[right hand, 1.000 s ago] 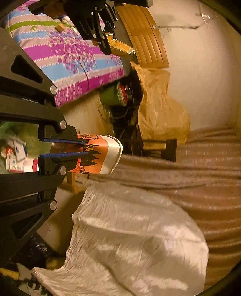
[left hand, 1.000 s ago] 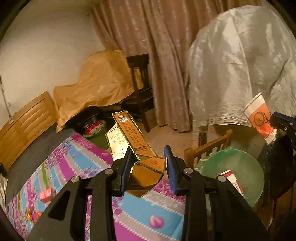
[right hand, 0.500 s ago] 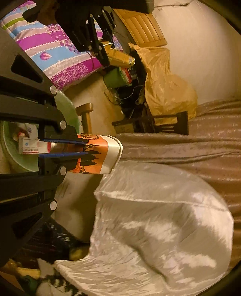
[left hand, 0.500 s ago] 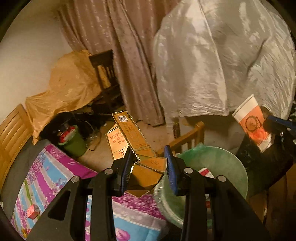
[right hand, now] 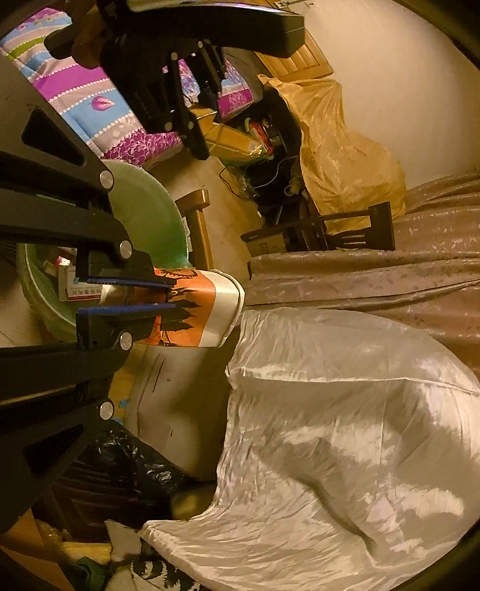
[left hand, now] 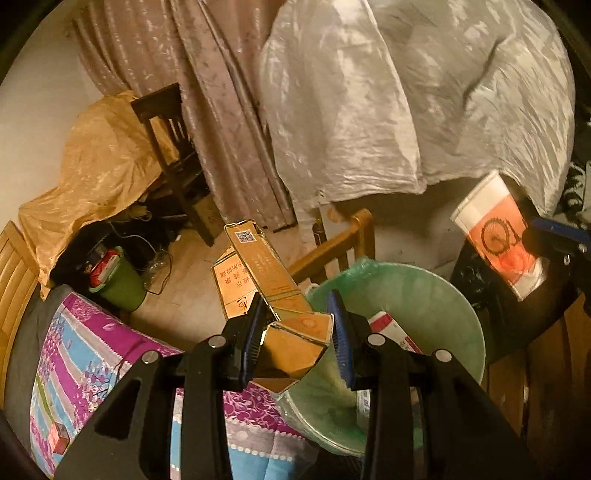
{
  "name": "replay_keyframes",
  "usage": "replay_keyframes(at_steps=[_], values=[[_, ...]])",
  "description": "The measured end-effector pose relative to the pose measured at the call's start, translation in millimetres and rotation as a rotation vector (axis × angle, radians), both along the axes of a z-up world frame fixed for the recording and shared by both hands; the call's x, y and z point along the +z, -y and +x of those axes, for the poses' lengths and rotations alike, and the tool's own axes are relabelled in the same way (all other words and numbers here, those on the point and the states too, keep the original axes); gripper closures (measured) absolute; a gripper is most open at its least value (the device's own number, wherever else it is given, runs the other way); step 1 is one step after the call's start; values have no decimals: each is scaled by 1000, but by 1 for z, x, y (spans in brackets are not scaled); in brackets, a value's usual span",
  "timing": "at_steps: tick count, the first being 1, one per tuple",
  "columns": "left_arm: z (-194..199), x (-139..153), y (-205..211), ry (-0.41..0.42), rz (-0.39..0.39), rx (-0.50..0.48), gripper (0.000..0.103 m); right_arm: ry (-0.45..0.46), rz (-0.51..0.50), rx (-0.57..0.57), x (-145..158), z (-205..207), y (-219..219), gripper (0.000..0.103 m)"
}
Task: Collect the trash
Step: 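Open both grippers over the green bin to drop box and cup, then move both open grippers back to the trash on the bedspread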
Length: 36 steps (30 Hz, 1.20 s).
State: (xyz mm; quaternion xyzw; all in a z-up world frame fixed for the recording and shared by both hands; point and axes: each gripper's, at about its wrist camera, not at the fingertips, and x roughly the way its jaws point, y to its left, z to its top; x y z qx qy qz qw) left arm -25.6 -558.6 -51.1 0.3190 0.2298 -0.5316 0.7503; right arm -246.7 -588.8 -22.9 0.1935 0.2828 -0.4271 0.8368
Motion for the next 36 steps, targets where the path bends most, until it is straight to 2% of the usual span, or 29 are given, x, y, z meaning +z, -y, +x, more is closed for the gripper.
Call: replay_keyframes(at_steps=[17,21,24,25,27,31,36], values=[[1,-26,6,-37,58,-40,70,-20,50,20,-13,18,4,94],[5,-28,7,-81,57,-62,69,-9,63,26,-13,23,8,94],[10,-29,9,-175,56,-108,63,-7,98,58,-17,27,13,93],[11,-30,10,-183,54,-111,51,-13,105,65,-20,30,15,93],[12,-30,9,-193,40,-117,38,-18,101,34,-24,30,18,69],[20,-32,5,-208,39,-86,38,14,113,3,-26,22,25,69],[26,-33,-3,-204,36,-36,38,32,79,6,-23,18,20,69]])
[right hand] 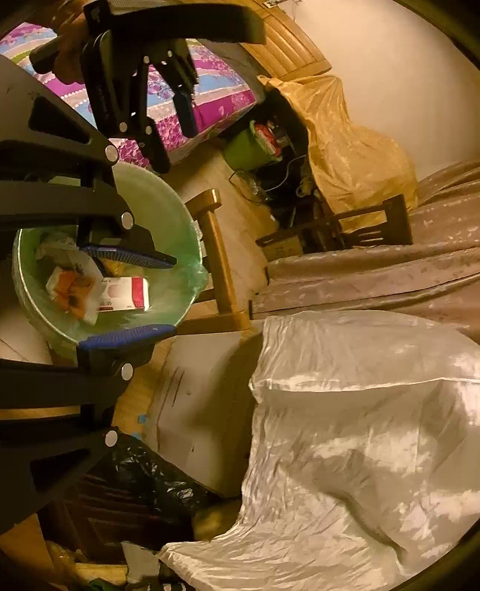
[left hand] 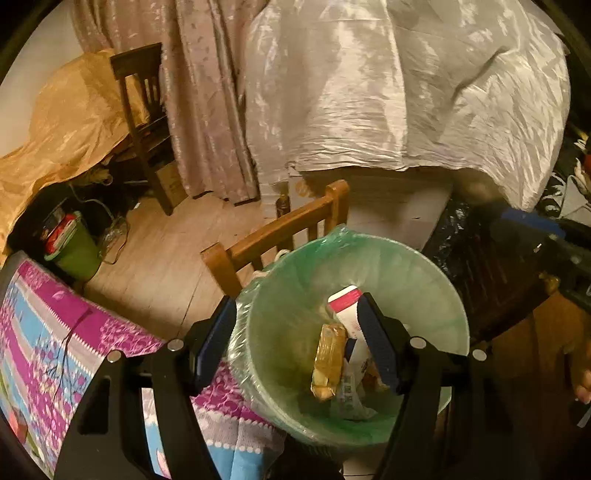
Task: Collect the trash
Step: 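Move both open grippers back to the trash on the bedspread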
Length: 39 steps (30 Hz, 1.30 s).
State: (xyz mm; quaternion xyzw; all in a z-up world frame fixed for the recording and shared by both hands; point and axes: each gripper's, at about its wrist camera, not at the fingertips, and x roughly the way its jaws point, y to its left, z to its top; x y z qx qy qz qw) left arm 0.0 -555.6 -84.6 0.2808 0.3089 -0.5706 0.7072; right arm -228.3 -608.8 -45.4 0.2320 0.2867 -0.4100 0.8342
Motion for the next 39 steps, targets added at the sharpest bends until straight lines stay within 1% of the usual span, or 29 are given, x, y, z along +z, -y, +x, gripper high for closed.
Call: replay_keyframes(at_steps=[3,4,6,8,10,12,14,15,17,18,19,21,22,27,29,31,32,33,34,37,39], values=[[6,0,-15,27,-11,54,38,26,-37,17,6,4,-10,69],[9,1,-22,44,-22,87,38,30,-50,21,9,6,-13,69],[17,3,-35,73,-43,147,38,42,-105,18,15,12,-24,69],[28,6,-53,95,-66,225,38,63,-167,15,22,19,-38,69],[43,8,-74,97,-90,312,38,86,-231,8,28,26,-53,69],[55,11,-97,108,-110,389,38,105,-293,13,33,38,-71,66],[69,13,-125,136,-125,475,38,124,-342,23,38,52,-91,63],[77,13,-142,149,-129,526,38,136,-357,37,40,60,-102,61],[88,14,-171,162,-136,593,38,157,-376,70,43,75,-123,58],[91,14,-181,170,-139,616,38,163,-382,98,44,85,-134,55],[95,13,-202,186,-143,653,38,165,-383,131,43,95,-146,53],[102,11,-233,198,-141,707,38,164,-365,199,39,115,-164,51],[108,9,-255,190,-136,746,38,162,-341,244,36,128,-174,51],[129,-7,-344,118,-122,909,38,155,-228,440,20,188,-222,51],[142,-17,-387,44,-135,997,38,152,-189,504,15,210,-245,51],[158,-30,-430,-41,-146,1091,43,144,-163,561,11,228,-269,51],[164,-36,-446,-73,-152,1132,43,138,-155,583,9,235,-280,51],[173,-42,-463,-110,-165,1177,44,129,-144,618,7,244,-293,51],[184,-49,-482,-161,-195,1227,44,118,-137,652,4,252,-306,51],[216,-65,-518,-308,-292,1305,44,87,-130,730,-3,273,-339,51],[233,-73,-523,-333,-319,1327,43,76,-117,766,-6,283,-352,51]])
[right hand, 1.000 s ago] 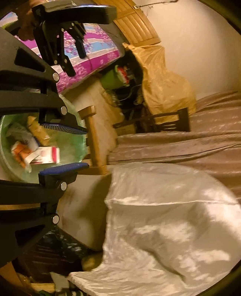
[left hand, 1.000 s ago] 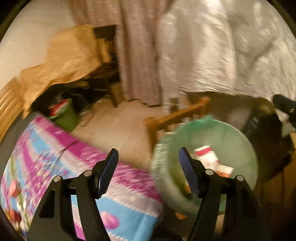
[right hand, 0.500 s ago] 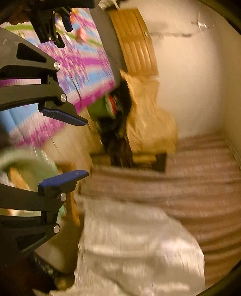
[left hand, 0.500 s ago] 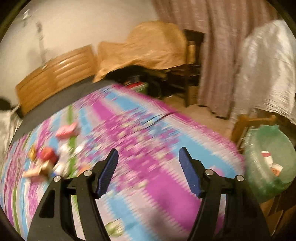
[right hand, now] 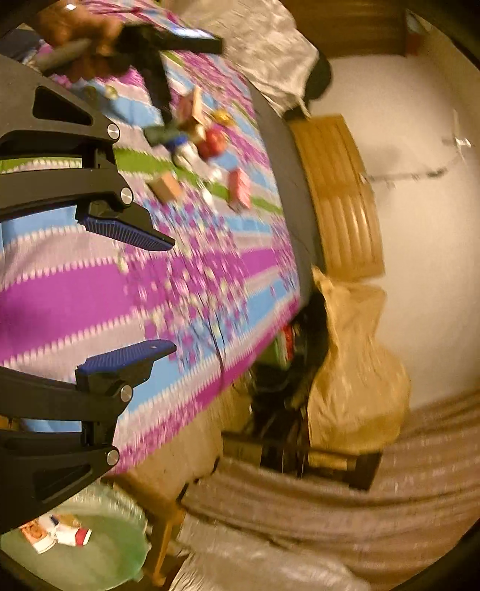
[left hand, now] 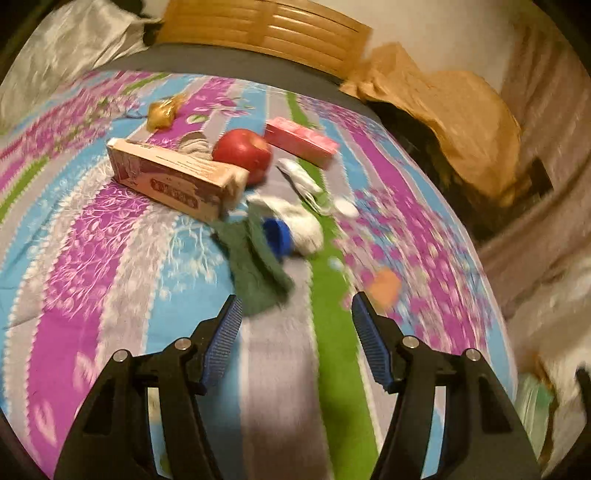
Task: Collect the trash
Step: 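Move both open grippers back to the trash on the bedspread, then grasp green scouring pad with left gripper while right grasps blue bottle cap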
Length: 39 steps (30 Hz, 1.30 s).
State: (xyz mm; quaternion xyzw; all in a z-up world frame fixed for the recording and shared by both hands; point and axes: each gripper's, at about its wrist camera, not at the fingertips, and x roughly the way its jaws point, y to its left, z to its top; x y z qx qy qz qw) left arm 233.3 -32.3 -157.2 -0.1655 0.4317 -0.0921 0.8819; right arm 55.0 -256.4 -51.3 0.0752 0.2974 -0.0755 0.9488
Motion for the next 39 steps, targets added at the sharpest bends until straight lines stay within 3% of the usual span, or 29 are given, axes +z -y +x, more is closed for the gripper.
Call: replay_keyframes(at_steps=[6,8,9,10,12,20,23,26,28,31,34,39], values=[[49,-39,8,-101,125,31,44,-43,22,61,-7,16,-15,51],[50,-47,4,-121,159,37,58,-56,23,91,-9,22,-19,52],[49,-45,3,-113,159,29,76,-57,19,106,-9,25,-21,54],[44,-43,-4,-117,107,14,89,-59,17,128,-10,28,-25,56],[36,-39,-15,-109,80,35,93,-63,16,187,-11,38,-37,62],[-43,-12,-97,-72,76,139,94,-96,85,484,-23,97,-112,68],[-67,-2,-121,-46,65,124,94,-144,142,571,-37,116,-146,68],[-71,-20,-129,-96,186,121,93,-197,231,669,-53,127,-183,68],[-76,-25,-144,-107,124,147,93,-255,275,756,-65,129,-209,68],[-88,-19,-156,-58,156,164,93,-302,201,820,-79,123,-240,67],[-87,-25,-163,-64,173,180,93,-331,130,791,-98,124,-258,52],[-83,-38,-167,-90,177,190,93,-351,35,775,-121,138,-280,51]])
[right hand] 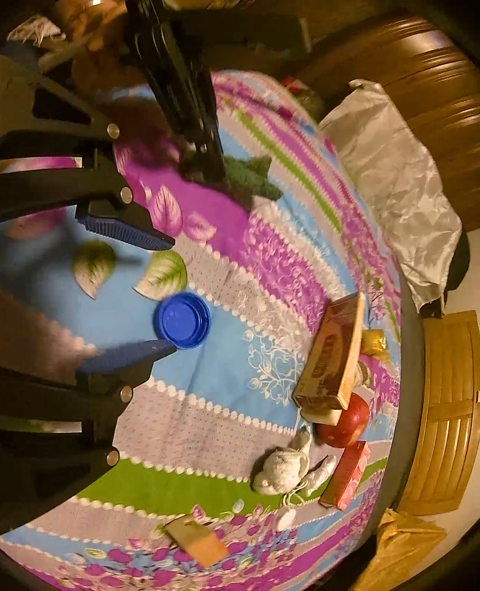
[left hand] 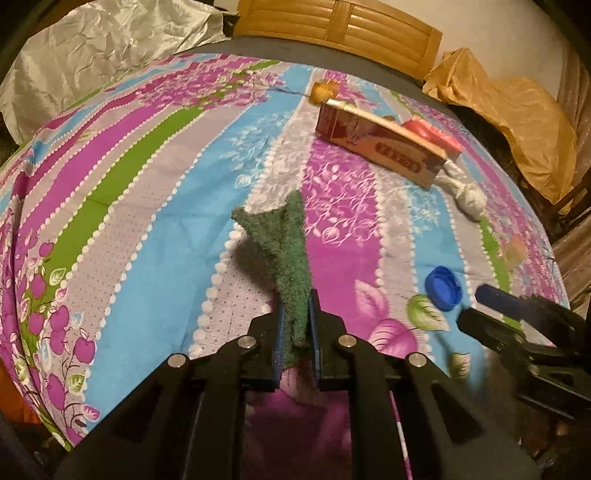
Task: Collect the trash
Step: 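Grasp green scouring pad with left gripper while right grasps blue bottle cap, then carry the green pad and blue cap over the green bin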
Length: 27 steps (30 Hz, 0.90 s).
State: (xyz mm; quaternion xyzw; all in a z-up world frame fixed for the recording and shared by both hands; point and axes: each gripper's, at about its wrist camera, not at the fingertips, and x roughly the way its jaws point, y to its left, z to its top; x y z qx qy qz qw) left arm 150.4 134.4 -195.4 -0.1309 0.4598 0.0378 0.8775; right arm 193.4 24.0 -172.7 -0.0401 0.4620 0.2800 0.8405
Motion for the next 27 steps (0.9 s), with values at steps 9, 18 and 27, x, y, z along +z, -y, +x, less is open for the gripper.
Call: replay_keyframes(at_steps=[9,18,27], values=[[-1,4,0,-3,25,-6,91,2,-38,-38,-19,12,-3,96],[-7,38,22,68,61,-47,92,118,97,-89,51,-24,53,96],[-2,91,89,177,91,-206,92,318,151,-209,149,-81,141,96]])
